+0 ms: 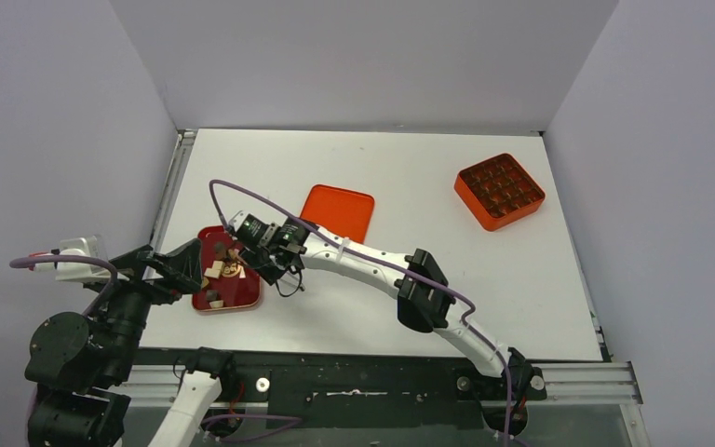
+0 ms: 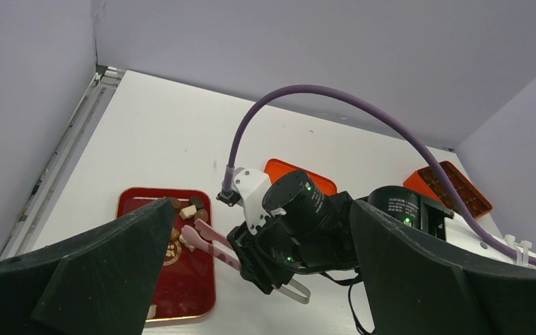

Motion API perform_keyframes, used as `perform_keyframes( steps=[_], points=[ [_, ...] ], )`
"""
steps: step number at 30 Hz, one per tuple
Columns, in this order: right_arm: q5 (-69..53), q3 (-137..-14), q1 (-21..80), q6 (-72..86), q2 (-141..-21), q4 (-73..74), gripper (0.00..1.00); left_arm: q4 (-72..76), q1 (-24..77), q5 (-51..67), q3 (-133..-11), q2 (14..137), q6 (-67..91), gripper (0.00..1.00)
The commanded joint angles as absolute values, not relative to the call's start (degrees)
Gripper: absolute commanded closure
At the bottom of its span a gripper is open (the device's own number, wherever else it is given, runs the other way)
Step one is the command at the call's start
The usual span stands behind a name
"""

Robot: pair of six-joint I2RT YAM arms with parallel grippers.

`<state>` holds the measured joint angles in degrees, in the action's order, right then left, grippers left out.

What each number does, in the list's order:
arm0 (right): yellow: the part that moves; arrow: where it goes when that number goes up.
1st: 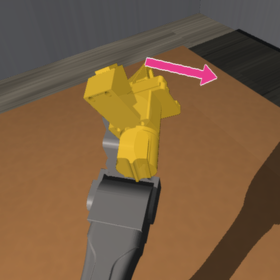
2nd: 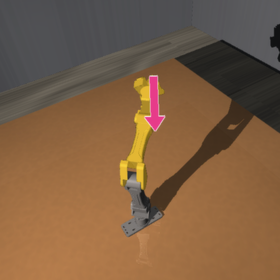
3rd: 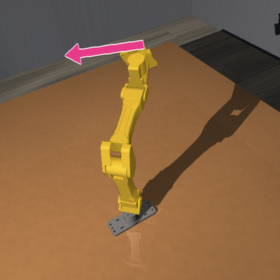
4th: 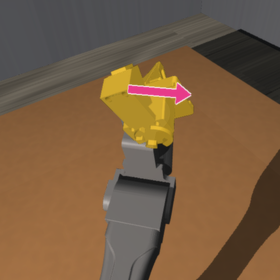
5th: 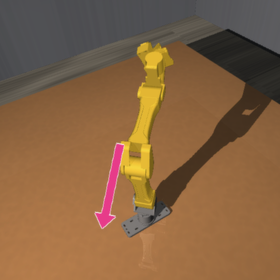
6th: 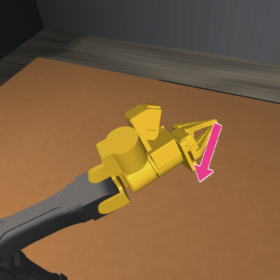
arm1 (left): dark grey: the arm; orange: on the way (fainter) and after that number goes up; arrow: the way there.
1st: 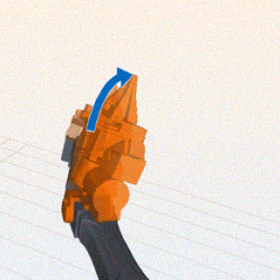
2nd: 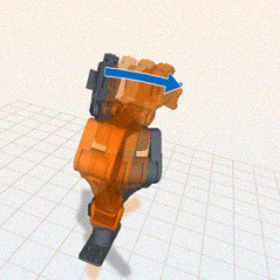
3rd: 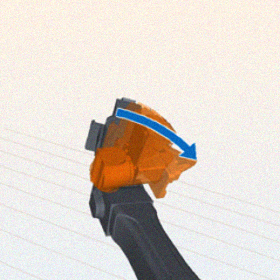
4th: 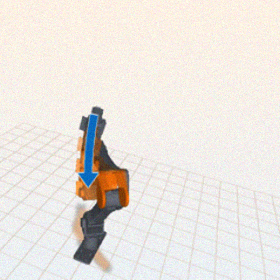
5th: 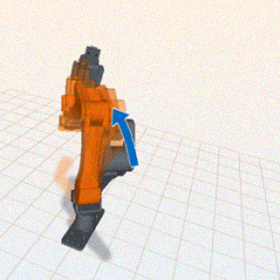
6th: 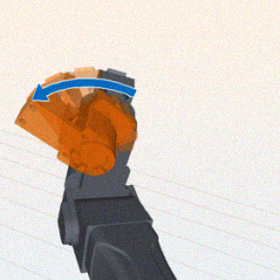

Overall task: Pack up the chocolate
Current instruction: Pick up the fake chocolate from the plate.

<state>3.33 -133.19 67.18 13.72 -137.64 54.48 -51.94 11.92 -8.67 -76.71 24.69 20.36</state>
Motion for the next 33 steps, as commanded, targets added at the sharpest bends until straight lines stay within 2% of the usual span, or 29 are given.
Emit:
perform_keyframes(
  steps=[1,17,25,33],
  points=[
    [2.9,-136.4,67.1,12.7,-138.1,52.9,0.66,-47.9,12.1,-9.4,-76.4,24.1,19.4,0.03],
    [1.5,-138.2,67.0,12.8,-141.2,53.5,0.67,-47.1,12.1,-10.1,-75.2,23.6,18.5,0.03],
    [2.7,-137.5,67.0,12.3,-140.0,52.9,0.80,-46.5,12.2,-10.4,-75.2,23.7,17.9,0.03],
    [0.4,-134.3,67.4,12.6,-136.8,49.9,0.83,-46.7,12.2,-10.9,-74.5,23.2,17.3,0.03]
  ],
)
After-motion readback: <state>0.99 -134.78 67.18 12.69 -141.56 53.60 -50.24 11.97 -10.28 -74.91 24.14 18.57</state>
